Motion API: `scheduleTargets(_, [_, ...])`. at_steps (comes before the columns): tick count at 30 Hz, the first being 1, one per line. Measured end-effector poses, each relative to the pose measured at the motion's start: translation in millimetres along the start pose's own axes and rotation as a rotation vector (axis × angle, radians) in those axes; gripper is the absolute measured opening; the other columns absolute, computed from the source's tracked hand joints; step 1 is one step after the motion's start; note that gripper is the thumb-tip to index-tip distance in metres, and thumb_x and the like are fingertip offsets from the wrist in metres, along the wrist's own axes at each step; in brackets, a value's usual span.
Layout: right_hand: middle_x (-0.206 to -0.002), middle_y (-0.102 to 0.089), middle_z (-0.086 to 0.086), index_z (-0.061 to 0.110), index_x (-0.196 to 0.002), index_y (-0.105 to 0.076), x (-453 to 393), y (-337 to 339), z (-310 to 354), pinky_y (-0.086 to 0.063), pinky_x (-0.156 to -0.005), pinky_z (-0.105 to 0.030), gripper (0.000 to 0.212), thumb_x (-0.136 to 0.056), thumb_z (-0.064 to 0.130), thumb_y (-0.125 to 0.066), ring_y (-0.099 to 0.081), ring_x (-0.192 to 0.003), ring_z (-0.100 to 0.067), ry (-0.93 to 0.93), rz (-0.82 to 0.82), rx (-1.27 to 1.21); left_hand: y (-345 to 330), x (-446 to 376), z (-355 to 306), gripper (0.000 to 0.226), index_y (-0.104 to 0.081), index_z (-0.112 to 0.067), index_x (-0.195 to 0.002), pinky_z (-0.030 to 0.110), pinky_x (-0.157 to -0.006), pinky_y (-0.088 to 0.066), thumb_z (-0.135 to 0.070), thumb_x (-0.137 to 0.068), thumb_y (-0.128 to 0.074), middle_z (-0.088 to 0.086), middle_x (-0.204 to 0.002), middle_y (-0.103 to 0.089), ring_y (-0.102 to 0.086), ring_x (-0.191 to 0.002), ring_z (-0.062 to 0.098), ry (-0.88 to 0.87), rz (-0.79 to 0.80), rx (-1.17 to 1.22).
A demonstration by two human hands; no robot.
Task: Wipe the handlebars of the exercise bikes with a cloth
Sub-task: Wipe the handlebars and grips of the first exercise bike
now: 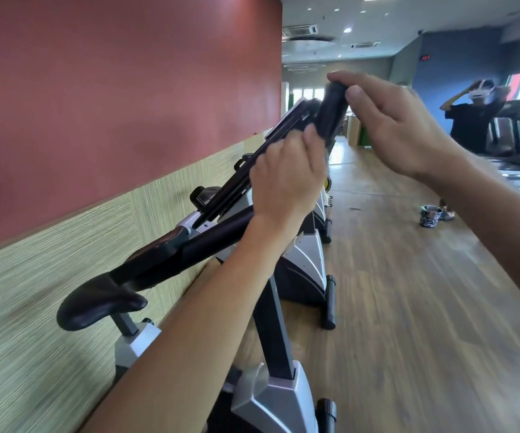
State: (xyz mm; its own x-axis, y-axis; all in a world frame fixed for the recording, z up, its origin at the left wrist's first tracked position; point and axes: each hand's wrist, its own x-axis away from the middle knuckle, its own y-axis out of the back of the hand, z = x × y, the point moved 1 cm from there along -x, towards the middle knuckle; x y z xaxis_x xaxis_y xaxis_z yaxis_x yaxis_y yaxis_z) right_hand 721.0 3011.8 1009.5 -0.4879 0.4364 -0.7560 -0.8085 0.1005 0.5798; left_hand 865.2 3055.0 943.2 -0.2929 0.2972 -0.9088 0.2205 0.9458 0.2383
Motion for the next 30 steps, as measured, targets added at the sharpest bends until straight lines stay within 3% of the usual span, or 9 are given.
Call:
scheduleTargets(4, [-0.143, -0.060, 0.005, 0.021, -0.147, -0.053, -14.9, 8.5, -2.4, -0.032, -0.105, -0.020, 0.042, -0.111, 0.031, -0.034, -0.051, -0.134, -0.013, 0.082, 0.121, 0.052, 8.9, 10.9, 1.5, 0.042, -0.042, -0.020, -0.066, 0.031, -0.052, -0.031, -0.031, -0.106, -0.033, -0.009, -0.055, -0.038, -0.043, -0.049, 0.025, -0.001, -0.029, -0.060])
scheduleTargets(8, [-0.115, -0.062, 0.001, 0.013, -0.133, -0.058, -25.4, 5.7, -8.7, -0.034, -0.087, -0.024, 0.034, -0.111, 0.025, -0.036, -0.049, -0.099, -0.006, 0.185, 0.170, 0.076, 6.9, 5.0, -2.0, 0.054, -0.038, -0.023, -0.054, 0.033, -0.053, -0.031, -0.031, -0.107, -0.032, -0.010, -0.045, -0.039, -0.038, -0.042, 0.015, 0.102, 0.015, -0.042])
scheduleTargets(10, [-0.101, -0.057, 0.001, 0.007, -0.125, -0.056, -23.1, -3.3, -12.1, -0.034, -0.079, -0.027, 0.029, -0.110, 0.022, -0.035, -0.044, -0.086, -0.007, 0.229, 0.122, 0.036, 5.7, 1.9, 1.6, 0.061, -0.050, -0.019, -0.049, 0.037, -0.052, -0.040, -0.033, -0.104, -0.028, -0.004, -0.044, -0.050, -0.046, -0.042, 0.015, 0.135, 0.062, 0.012])
scheduleTargets(14, [-0.096, -0.053, 0.004, 0.004, -0.118, -0.056, -14.9, -25.2, -15.3, -0.032, -0.076, -0.018, 0.027, -0.109, 0.018, -0.036, -0.044, -0.084, -0.010, 0.232, -0.105, -0.057, 3.7, -6.1, 7.5, 0.065, -0.064, -0.010, -0.052, 0.042, -0.056, -0.049, -0.036, -0.096, -0.024, 0.004, -0.045, -0.056, -0.054, -0.047, 0.025, 0.176, 0.126, 0.067])
scheduleTargets(18, [-0.094, -0.056, 0.004, 0.005, -0.114, -0.059, -13.9, -38.6, -10.1, -0.034, -0.076, -0.018, 0.026, -0.107, 0.015, -0.037, -0.047, -0.084, -0.011, 0.186, -0.255, -0.132, 6.8, -9.1, 14.0, 0.058, -0.056, -0.010, -0.048, 0.042, -0.053, -0.045, -0.032, -0.095, -0.029, 0.006, -0.043, -0.050, -0.050, -0.050, 0.031, 0.155, 0.186, 0.110])
scheduleTargets(22, [-0.090, -0.053, 0.006, 0.007, -0.113, -0.059, -14.8, -42.5, -11.0, -0.033, -0.073, -0.013, 0.026, -0.107, 0.015, -0.035, -0.047, -0.078, 0.001, 0.170, -0.257, -0.172, 8.7, -9.1, 15.6, 0.056, -0.035, -0.018, -0.041, 0.032, -0.050, -0.025, -0.024, -0.097, -0.037, -0.003, -0.037, -0.033, -0.035, -0.044, 0.021, 0.162, 0.208, 0.132])
scheduleTargets(24, [-0.089, -0.052, 0.006, 0.007, -0.114, -0.059, -15.7, -41.6, -12.0, -0.032, -0.072, -0.012, 0.027, -0.107, 0.015, -0.035, -0.047, -0.079, 0.005, 0.171, -0.265, -0.175, 8.6, -8.3, 17.0, 0.057, -0.033, -0.018, -0.042, 0.030, -0.048, -0.022, -0.021, -0.098, -0.037, -0.003, -0.036, -0.032, -0.032, -0.041, 0.018, 0.147, 0.199, 0.139])
scheduleTargets(27, [-0.089, -0.053, 0.006, 0.006, -0.114, -0.060, -14.4, -44.8, -10.9, -0.032, -0.073, -0.011, 0.027, -0.107, 0.016, -0.035, -0.047, -0.079, 0.005, 0.159, -0.299, -0.184, 8.0, -4.3, 18.6, 0.059, -0.048, -0.013, -0.045, 0.032, -0.045, -0.026, -0.023, -0.100, -0.032, -0.002, -0.037, -0.041, -0.037, -0.039, 0.017, 0.107, 0.188, 0.153])
scheduleTargets(30, [-0.088, -0.053, 0.009, 0.005, -0.112, -0.060, -15.3, -47.7, -9.3, -0.033, -0.074, -0.012, 0.027, -0.106, 0.015, -0.036, -0.046, -0.080, 0.008, 0.159, -0.326, -0.211, 6.5, -3.8, 20.1, 0.065, -0.065, -0.007, -0.053, 0.041, -0.046, -0.042, -0.031, -0.099, -0.026, 0.005, -0.043, -0.054, -0.049, -0.042, 0.021, 0.095, 0.181, 0.113])
